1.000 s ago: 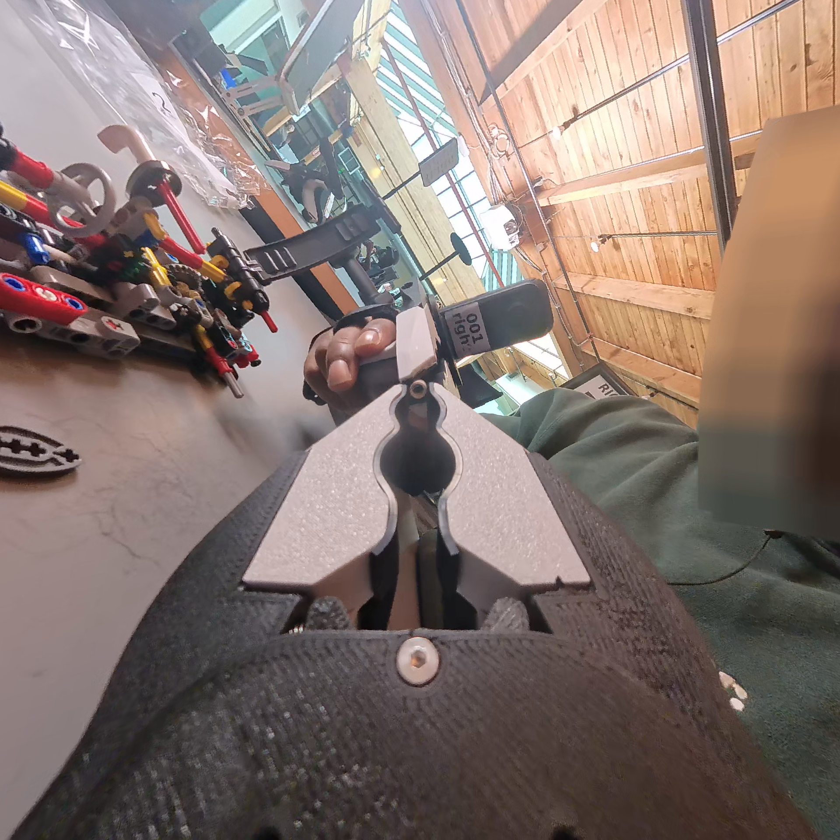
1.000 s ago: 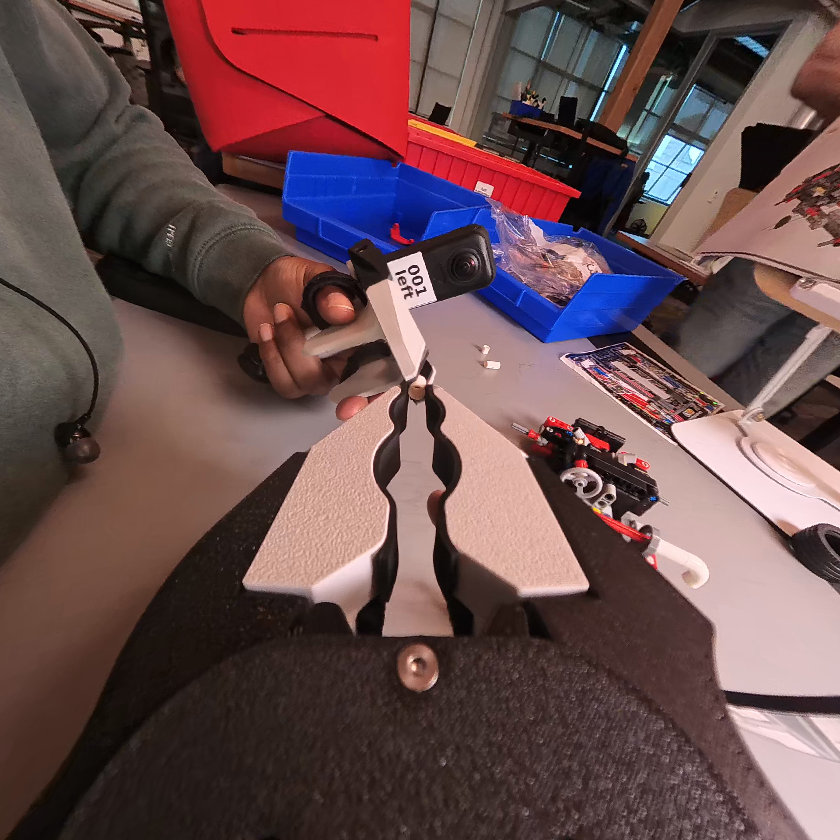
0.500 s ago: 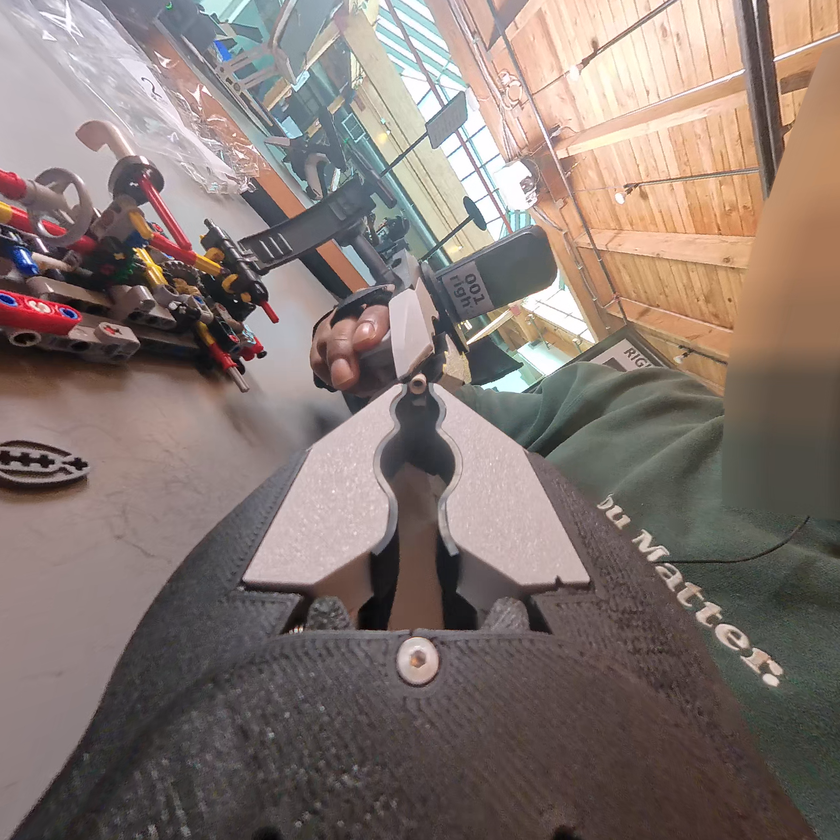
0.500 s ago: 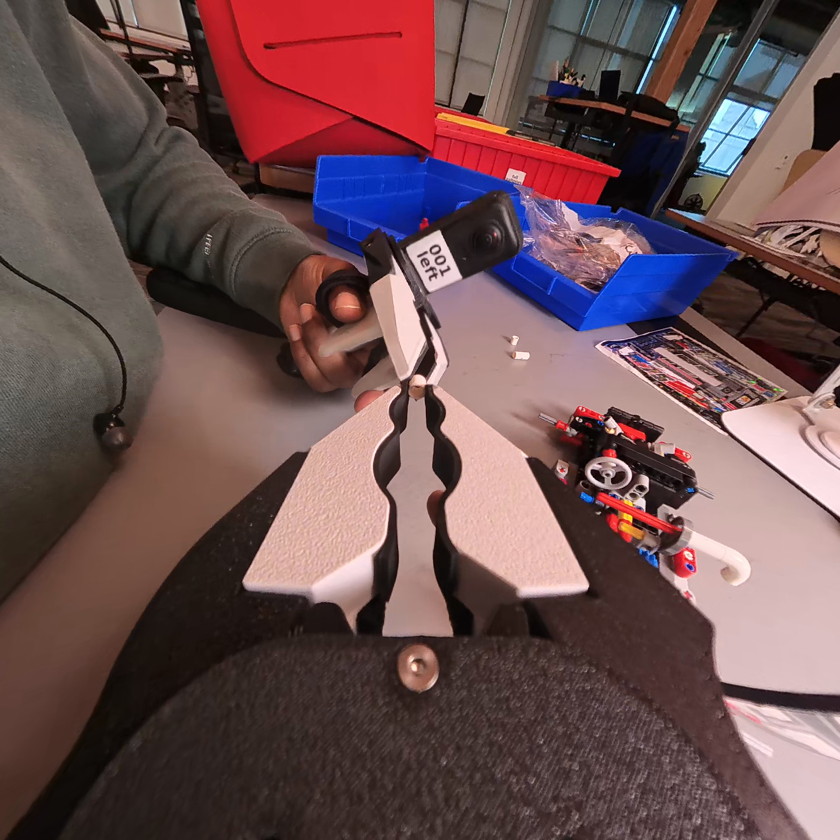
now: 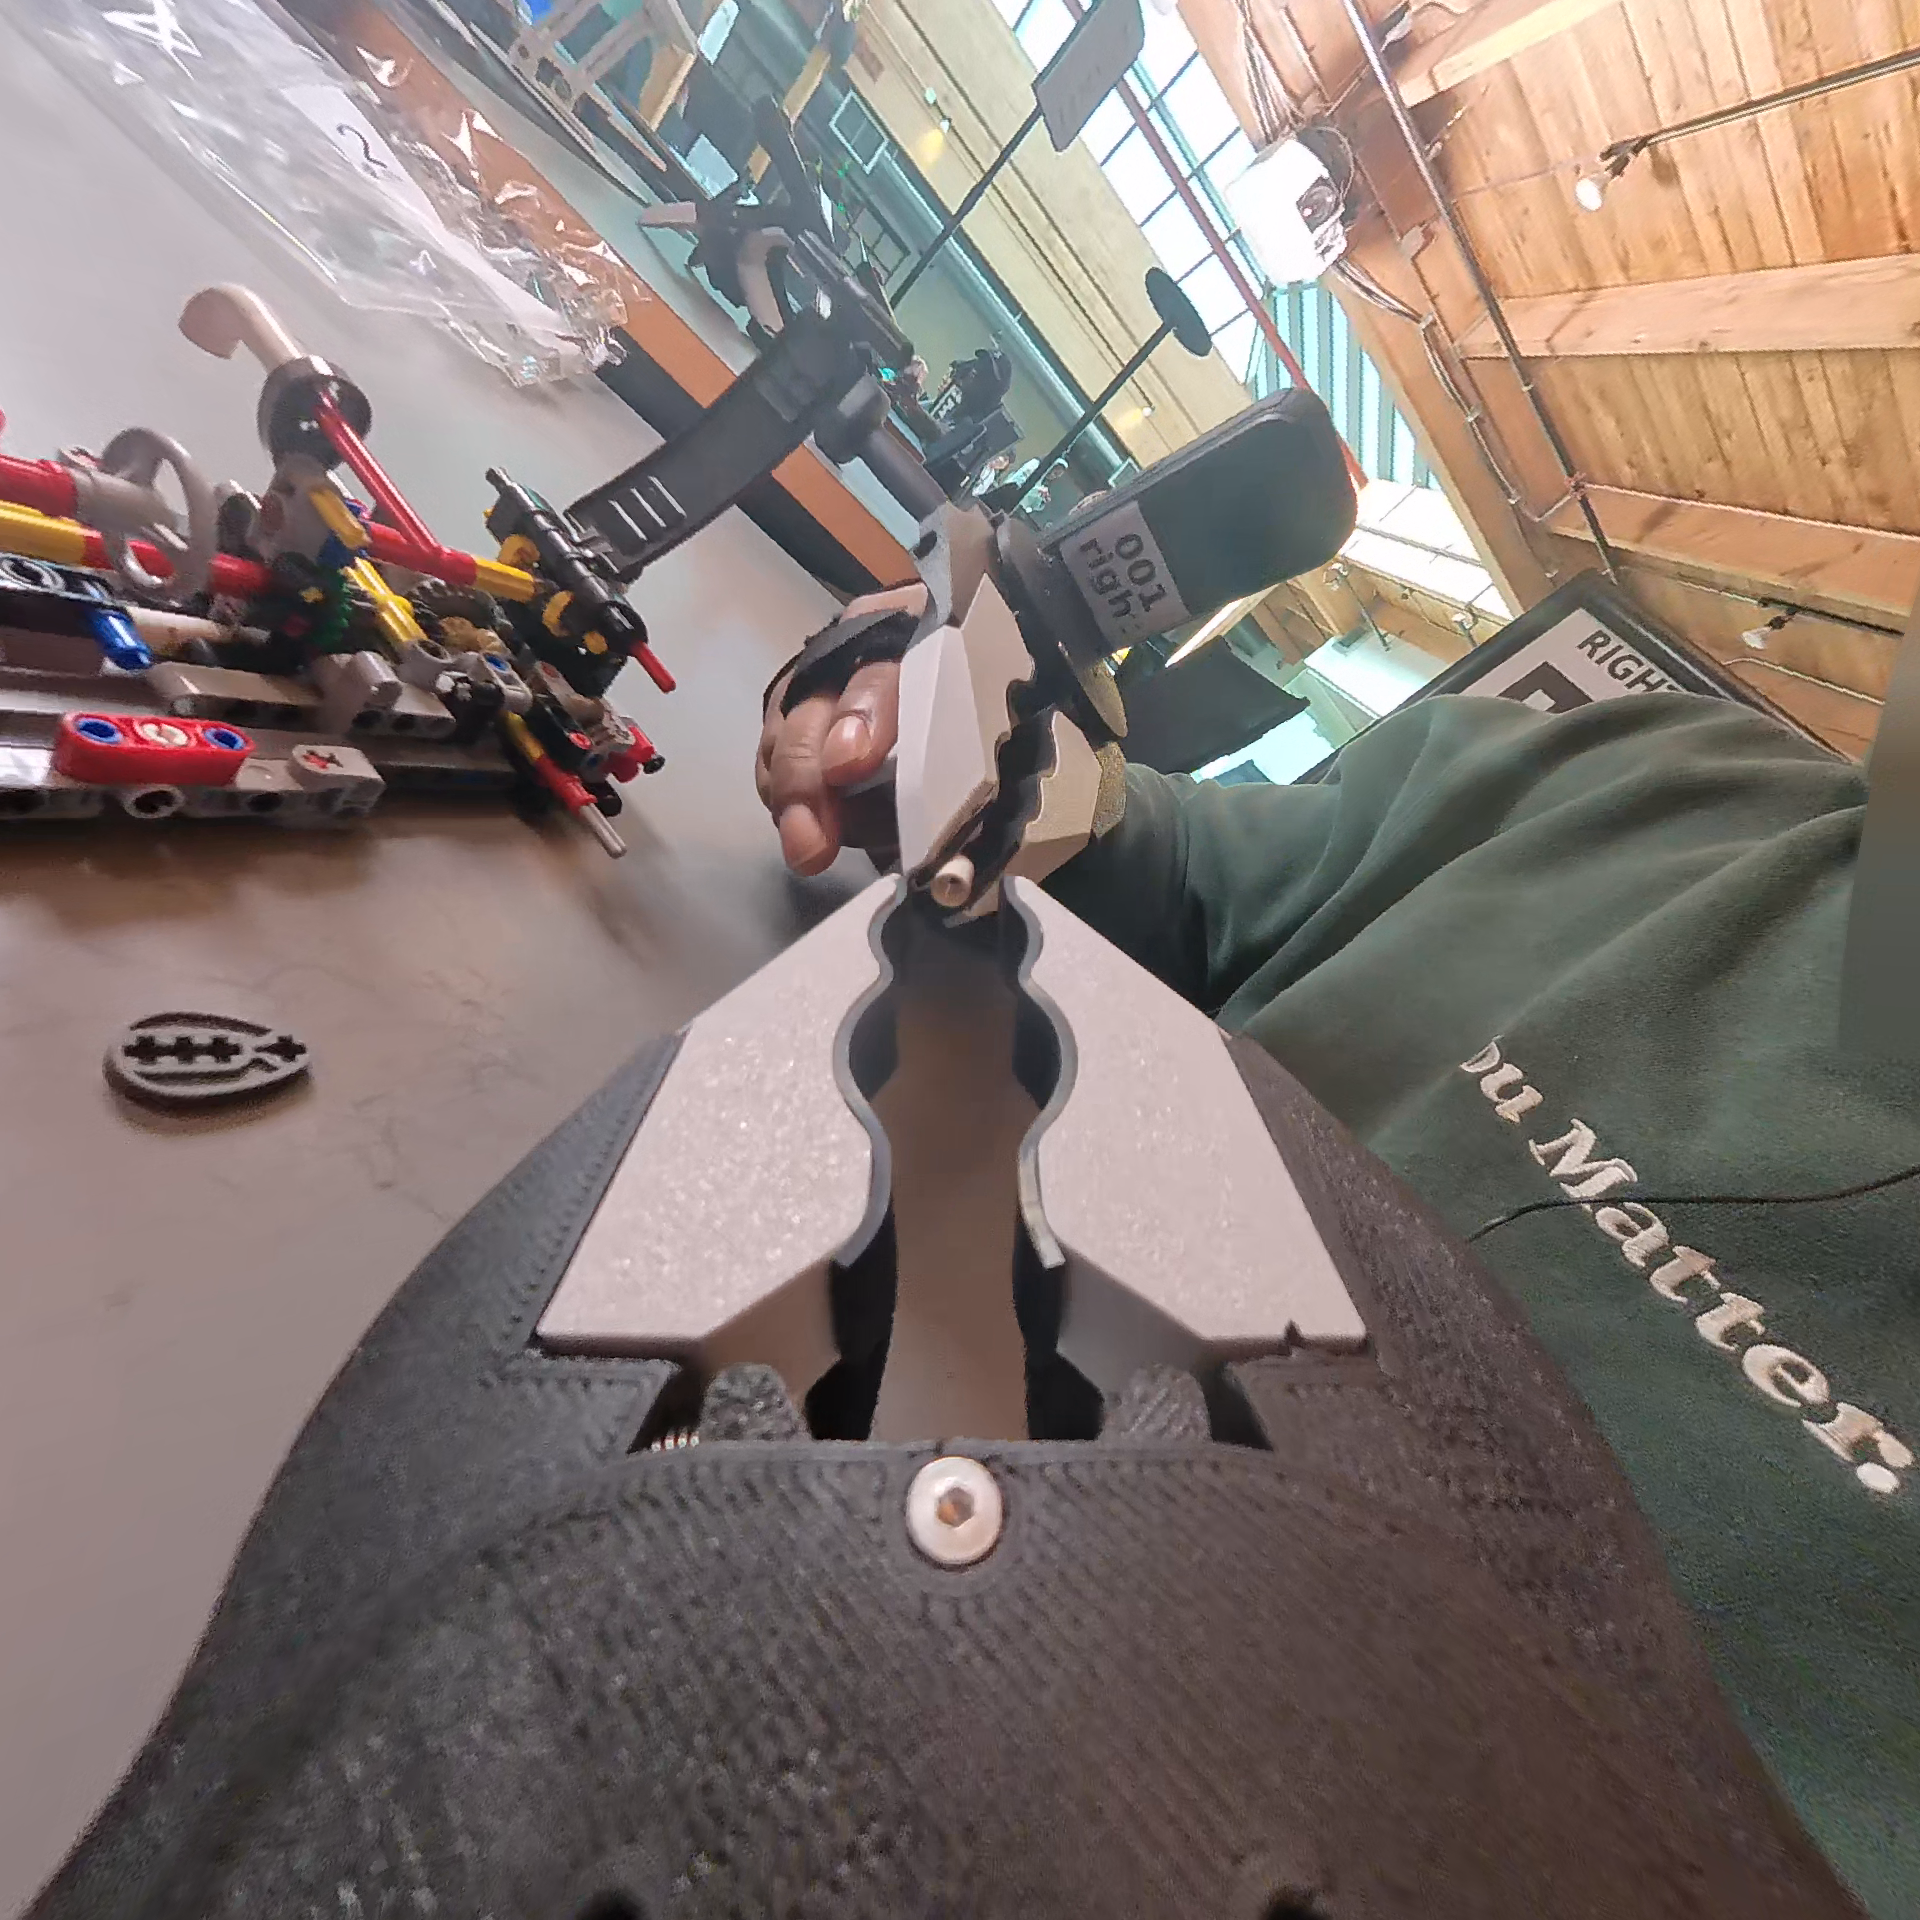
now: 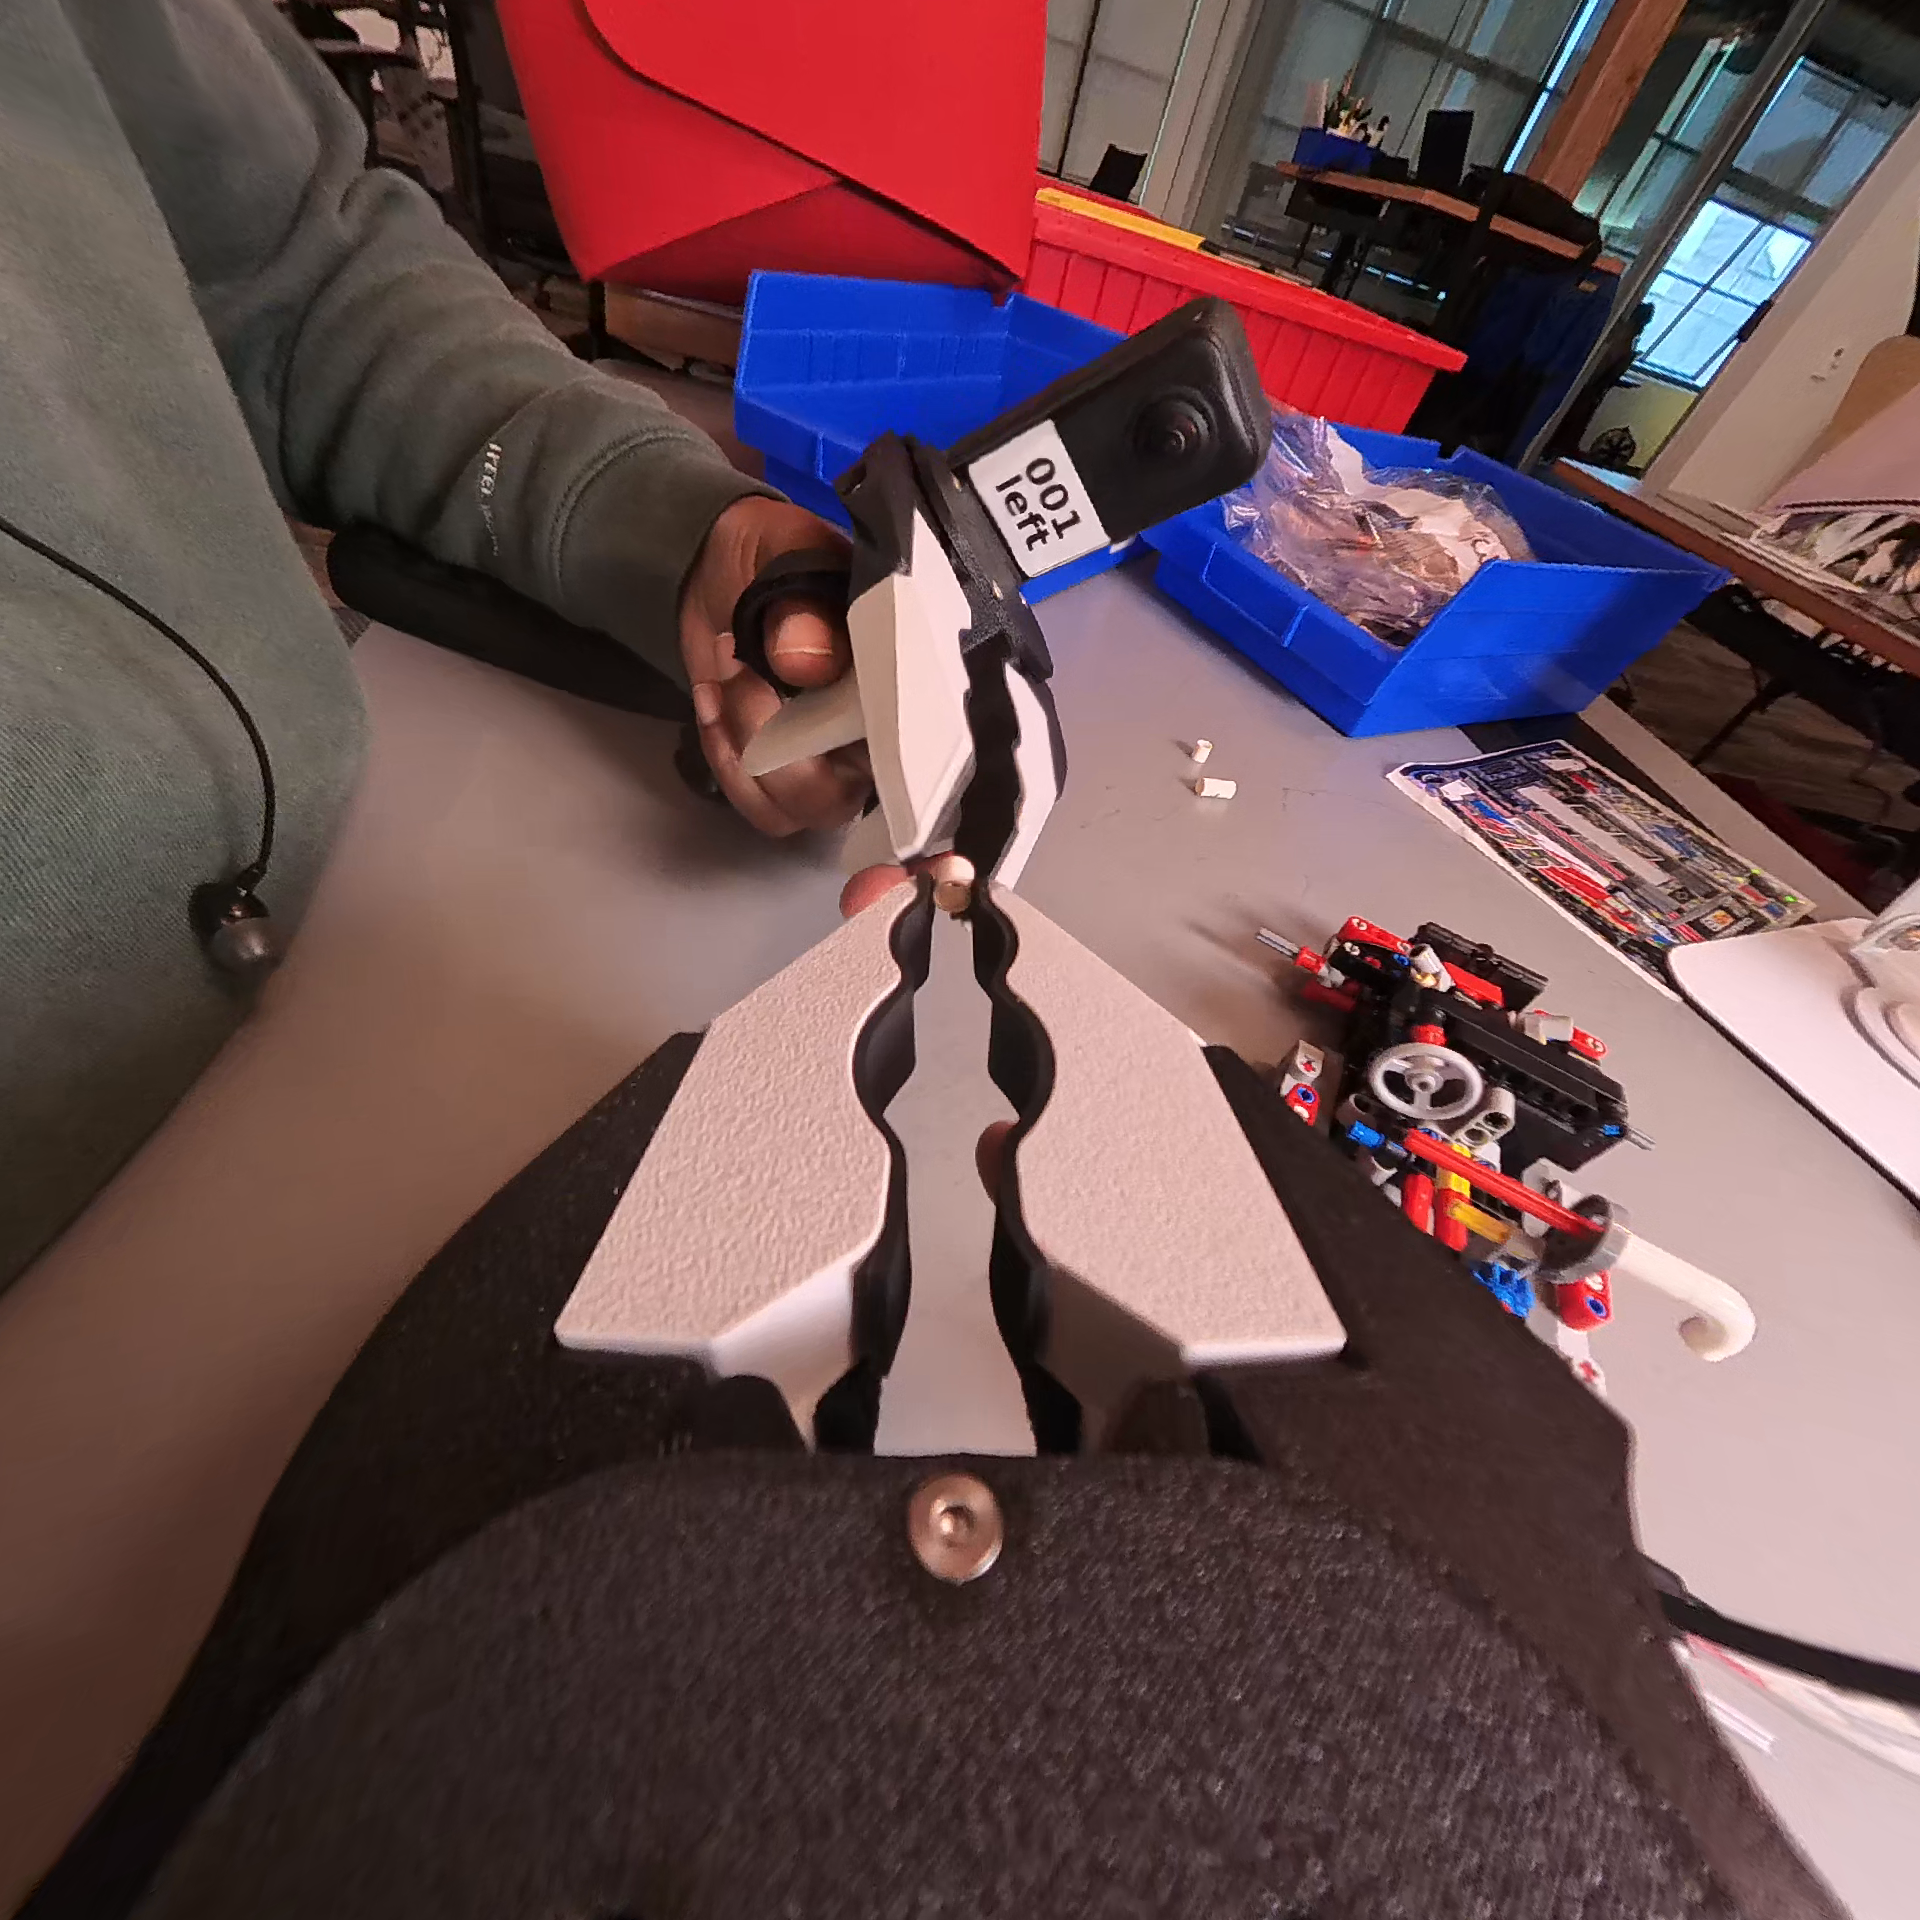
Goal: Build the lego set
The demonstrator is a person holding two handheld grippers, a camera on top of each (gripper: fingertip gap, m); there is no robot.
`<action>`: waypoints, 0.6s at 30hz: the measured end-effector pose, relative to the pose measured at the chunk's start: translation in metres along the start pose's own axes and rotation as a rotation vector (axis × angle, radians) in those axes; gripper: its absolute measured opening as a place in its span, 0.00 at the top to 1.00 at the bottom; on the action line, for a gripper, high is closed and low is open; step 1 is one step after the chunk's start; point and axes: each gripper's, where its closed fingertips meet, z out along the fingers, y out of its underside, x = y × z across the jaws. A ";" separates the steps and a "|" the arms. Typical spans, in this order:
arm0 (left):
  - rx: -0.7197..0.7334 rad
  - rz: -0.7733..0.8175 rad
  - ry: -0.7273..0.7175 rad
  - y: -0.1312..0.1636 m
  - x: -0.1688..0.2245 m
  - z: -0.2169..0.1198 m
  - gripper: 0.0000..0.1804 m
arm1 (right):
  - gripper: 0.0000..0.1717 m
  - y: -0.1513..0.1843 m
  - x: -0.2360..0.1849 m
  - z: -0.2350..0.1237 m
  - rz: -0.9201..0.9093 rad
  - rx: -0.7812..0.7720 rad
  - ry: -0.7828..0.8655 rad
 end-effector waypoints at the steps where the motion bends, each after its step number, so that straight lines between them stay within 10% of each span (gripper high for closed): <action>1: -0.006 -0.003 -0.008 0.001 -0.001 0.001 0.93 | 0.97 0.001 -0.001 0.001 -0.008 -0.006 -0.001; 18: -0.074 0.050 -0.049 0.010 -0.005 -0.001 0.98 | 0.97 0.008 -0.005 0.003 -0.088 -0.044 0.007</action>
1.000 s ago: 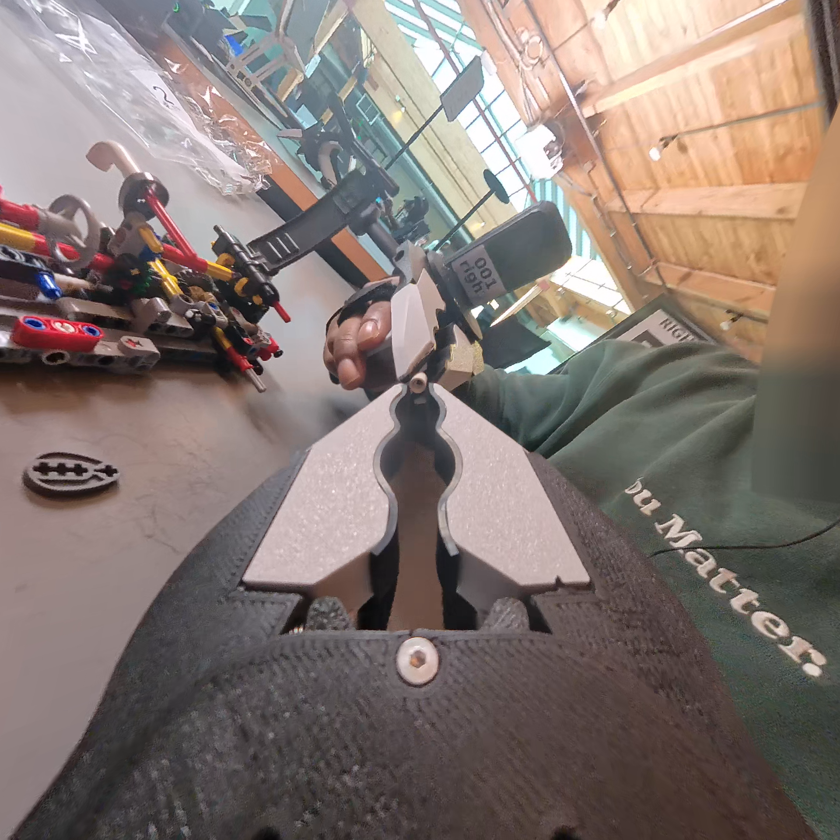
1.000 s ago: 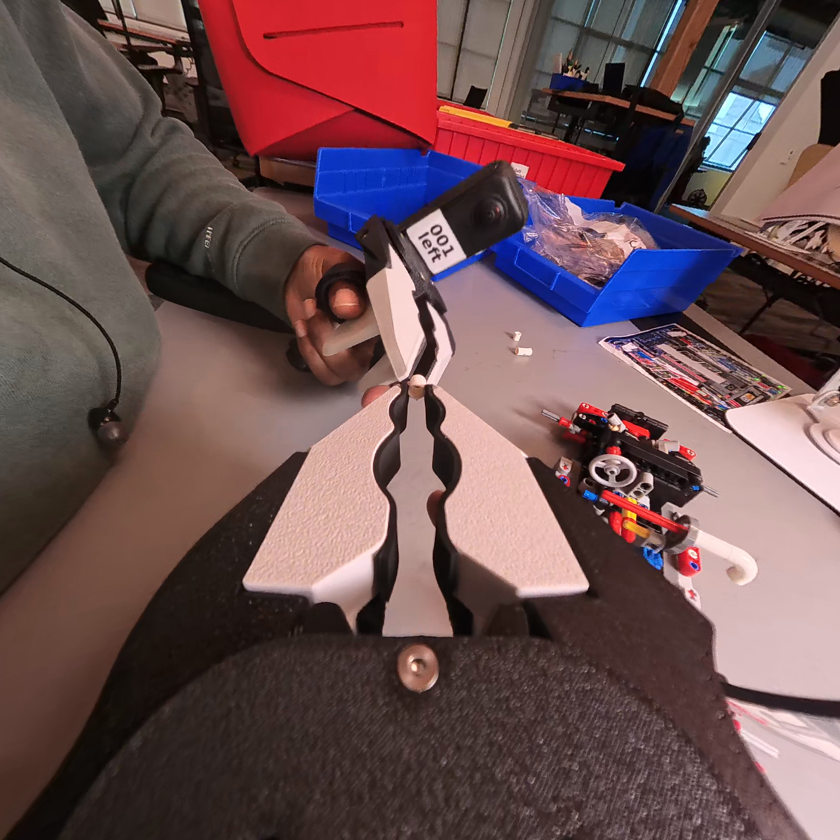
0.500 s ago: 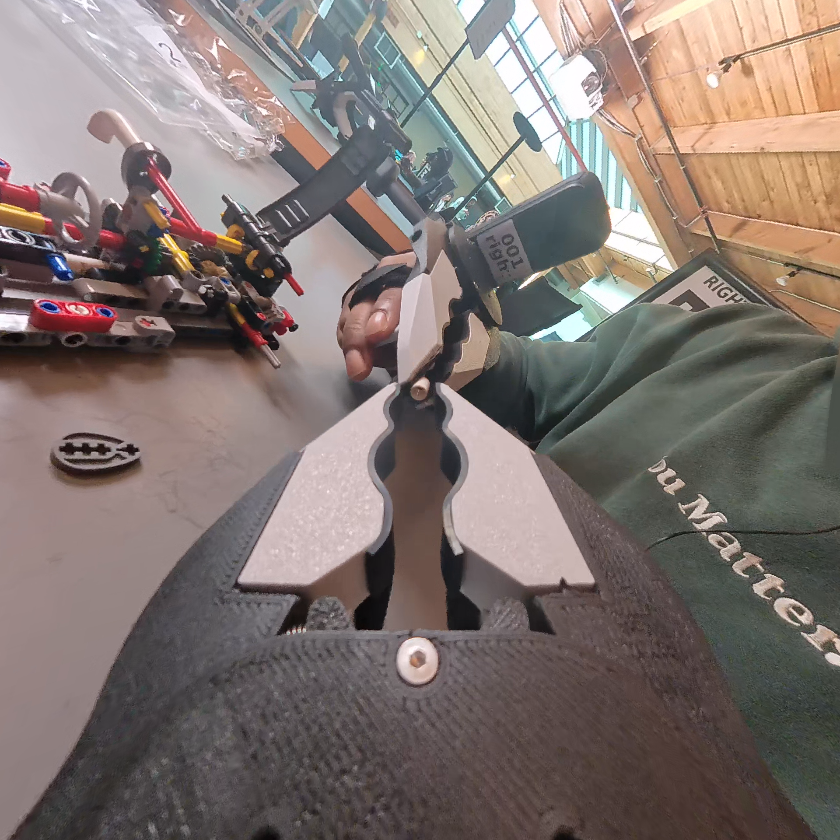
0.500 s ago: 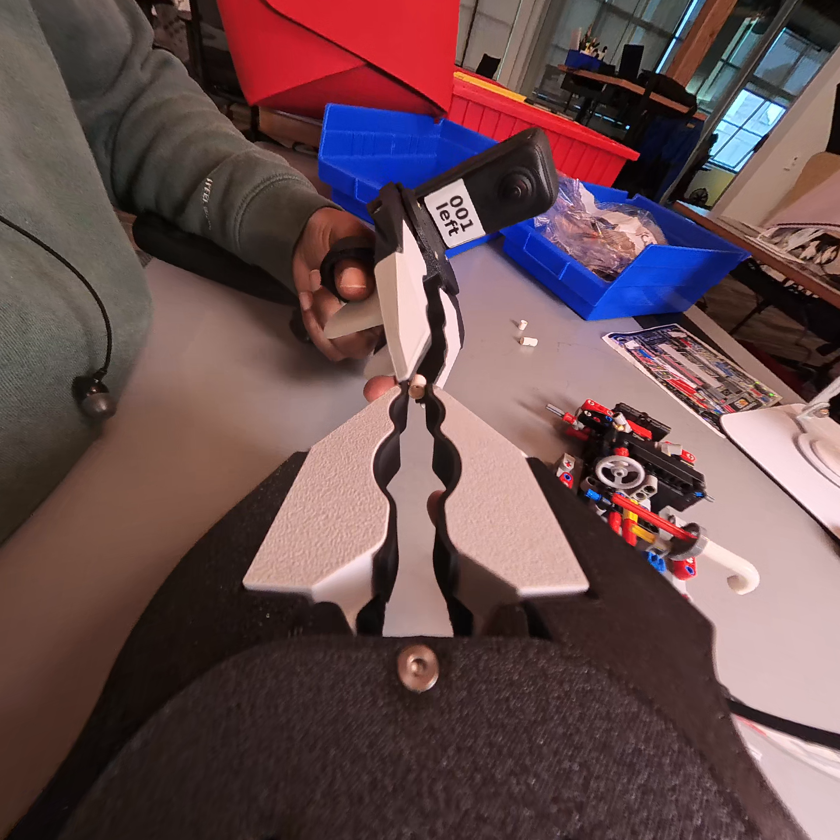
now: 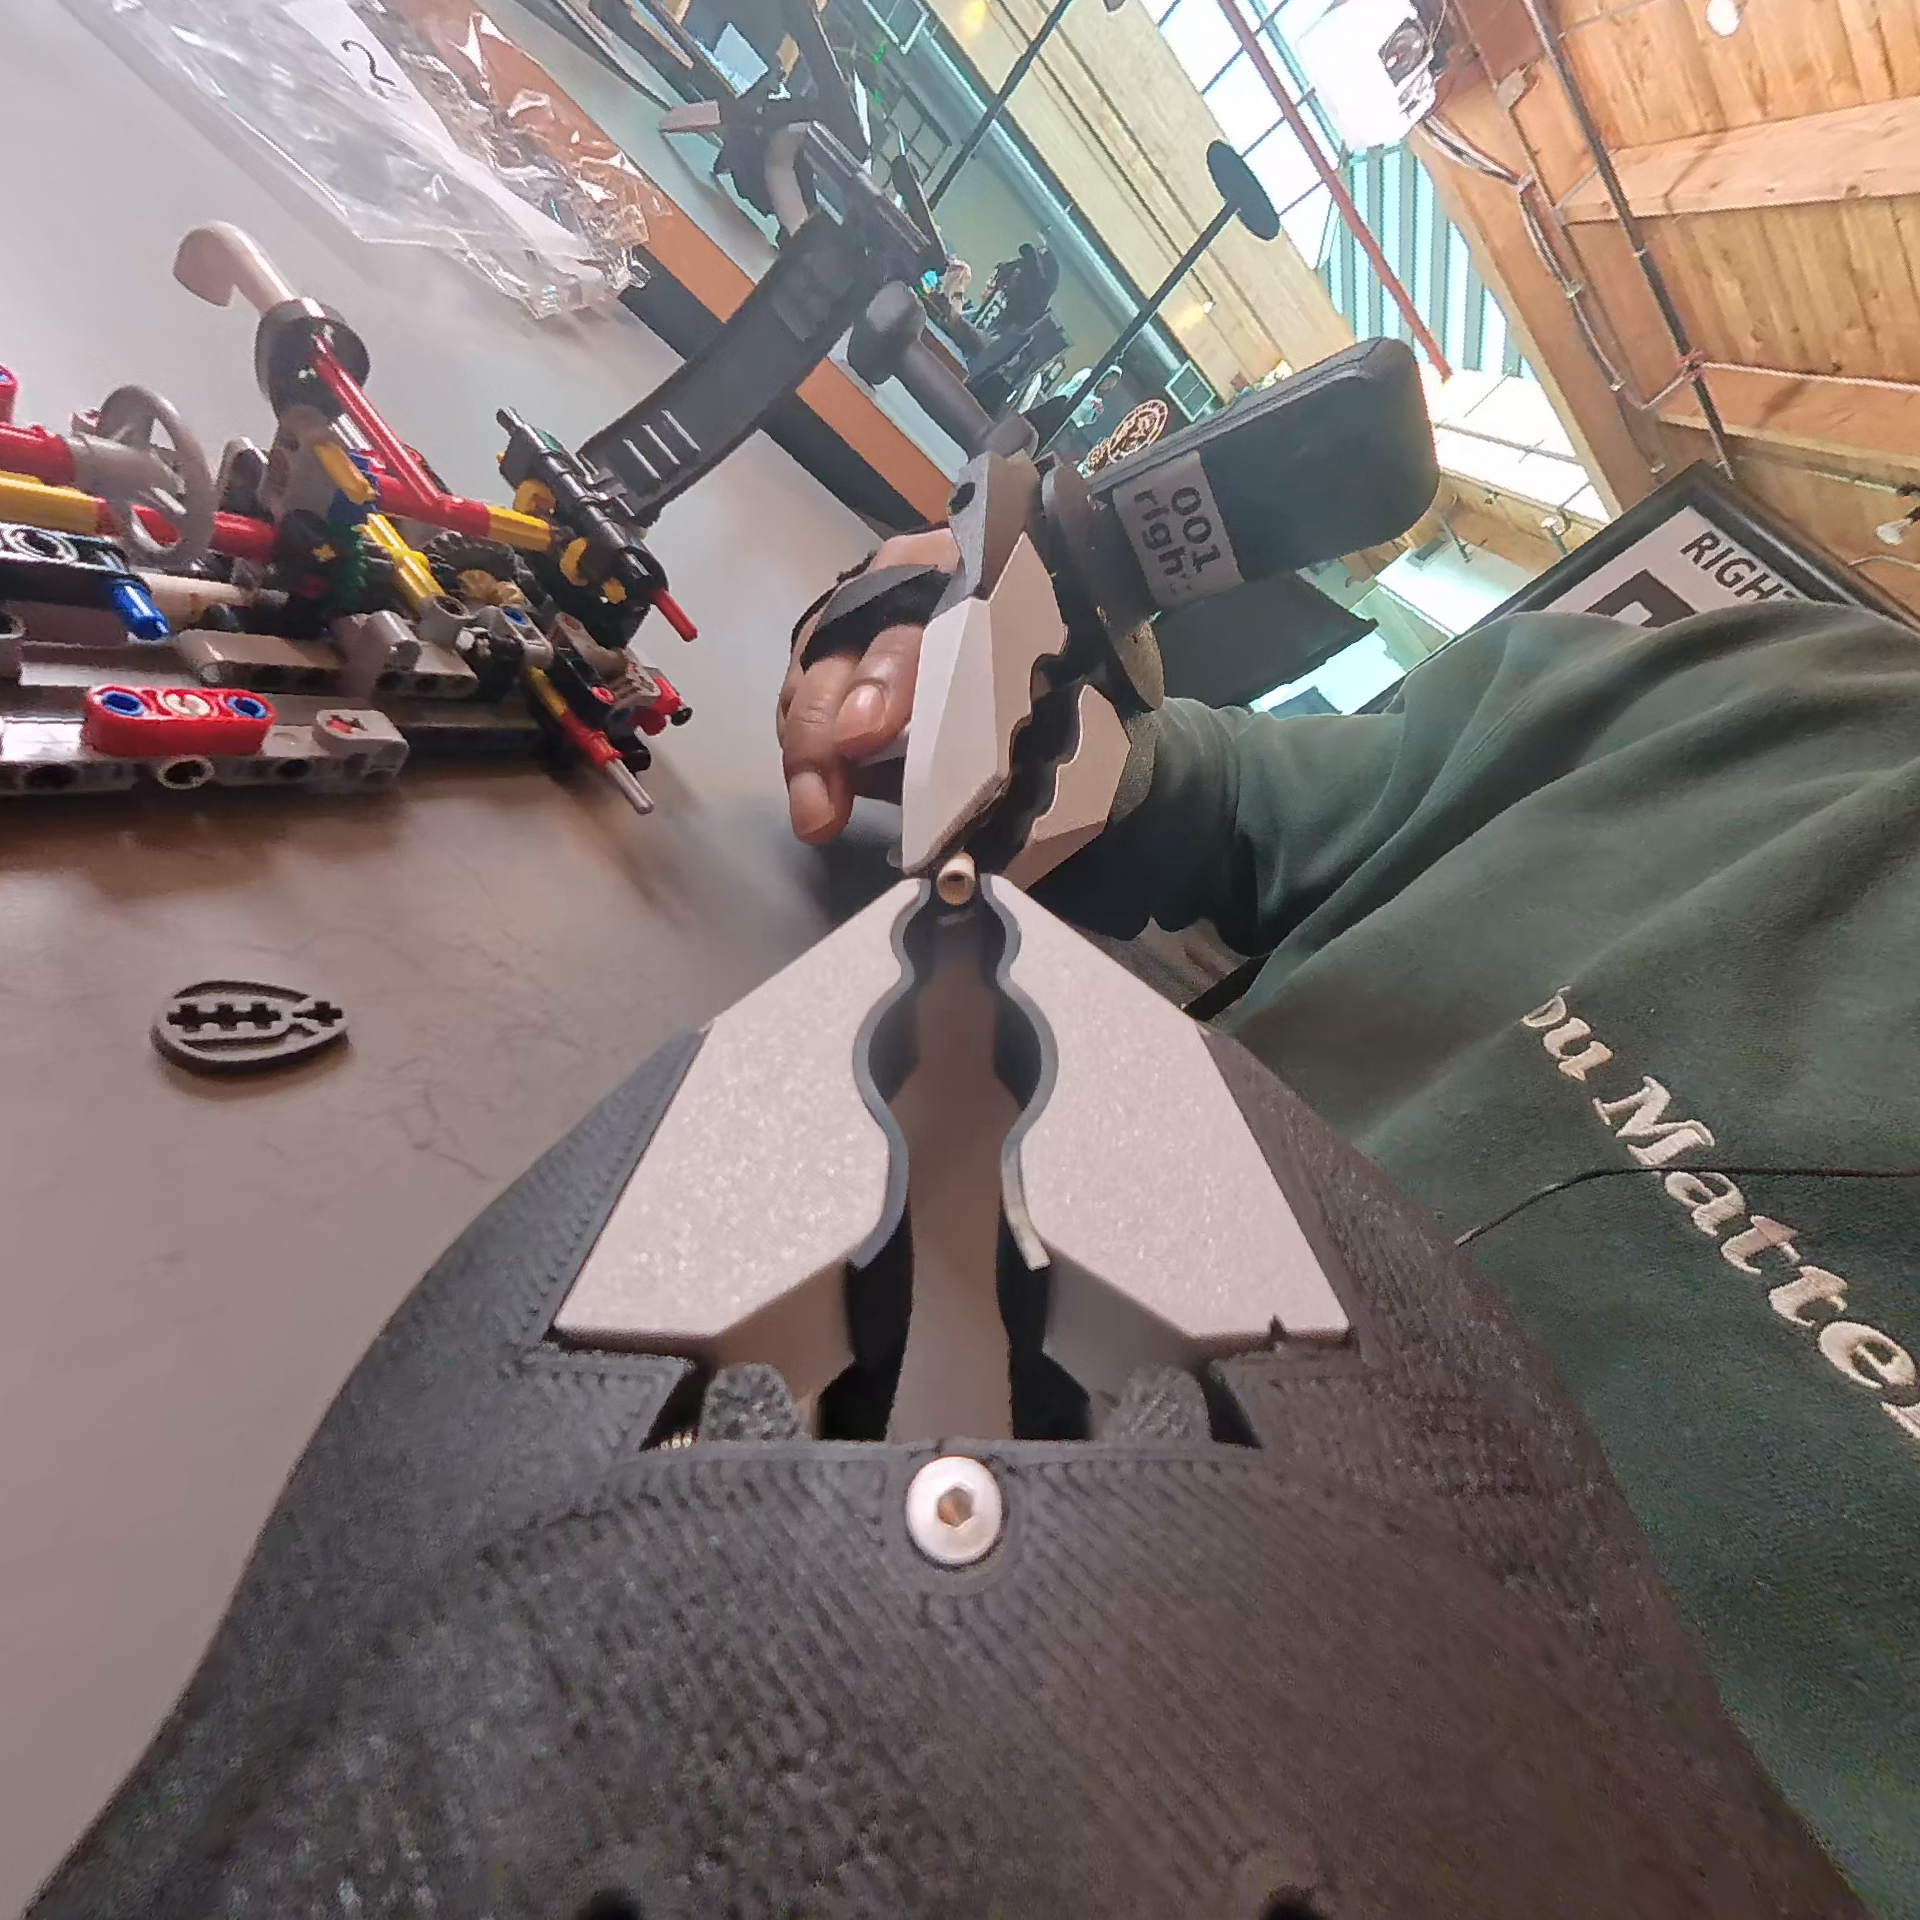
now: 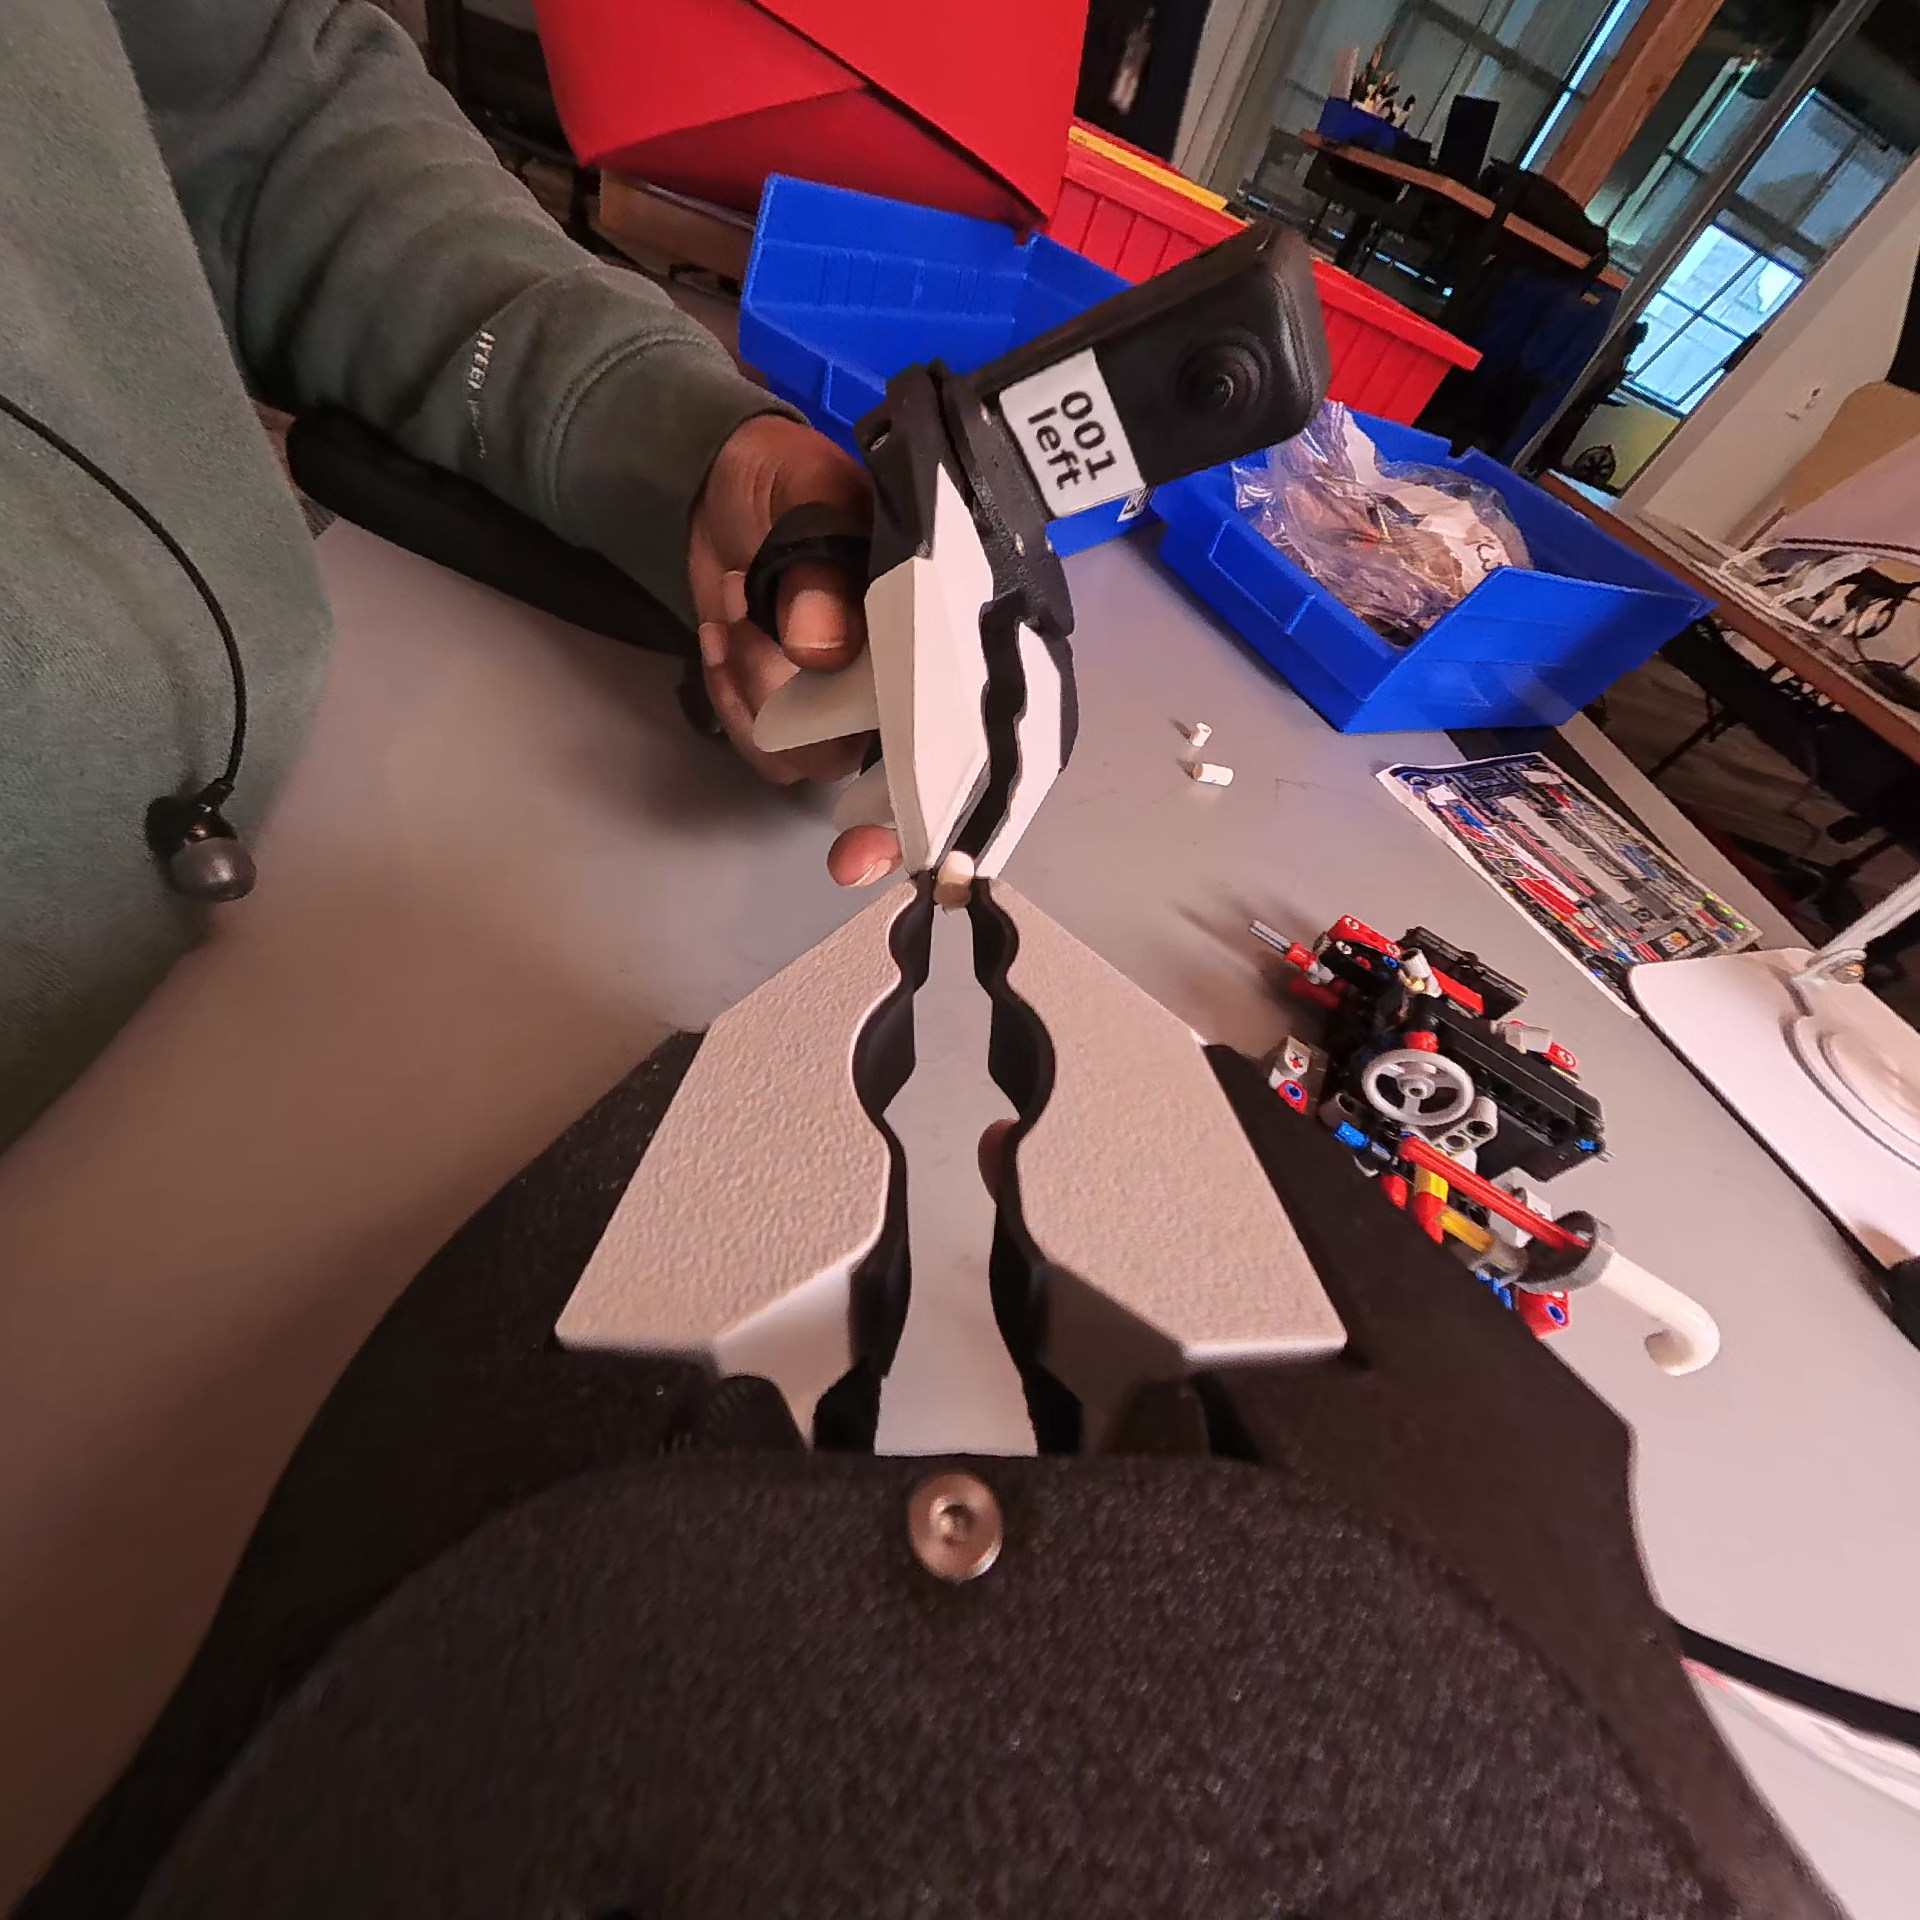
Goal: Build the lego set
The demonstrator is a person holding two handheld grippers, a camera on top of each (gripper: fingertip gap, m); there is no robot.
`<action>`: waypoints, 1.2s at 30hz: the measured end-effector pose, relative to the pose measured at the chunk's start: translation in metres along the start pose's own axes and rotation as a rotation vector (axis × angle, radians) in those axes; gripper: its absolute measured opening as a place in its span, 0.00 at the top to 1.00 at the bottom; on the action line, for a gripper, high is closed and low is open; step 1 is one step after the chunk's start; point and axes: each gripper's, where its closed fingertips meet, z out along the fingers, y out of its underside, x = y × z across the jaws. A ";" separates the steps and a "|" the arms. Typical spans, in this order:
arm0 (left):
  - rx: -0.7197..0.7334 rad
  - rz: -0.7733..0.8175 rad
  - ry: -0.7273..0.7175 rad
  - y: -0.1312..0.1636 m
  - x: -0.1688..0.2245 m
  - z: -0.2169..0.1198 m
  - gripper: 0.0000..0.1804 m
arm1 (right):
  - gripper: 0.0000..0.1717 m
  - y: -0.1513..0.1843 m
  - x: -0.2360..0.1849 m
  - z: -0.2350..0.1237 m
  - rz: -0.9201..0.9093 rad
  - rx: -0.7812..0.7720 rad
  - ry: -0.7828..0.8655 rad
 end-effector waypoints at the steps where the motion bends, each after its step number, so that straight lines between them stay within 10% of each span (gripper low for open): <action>1: -0.010 0.010 -0.007 0.001 0.000 0.000 0.98 | 0.97 0.001 -0.001 0.000 -0.004 -0.005 -0.006; 36: -0.087 0.043 -0.040 0.015 -0.003 0.002 0.98 | 0.97 0.009 -0.013 0.002 -0.060 -0.034 -0.048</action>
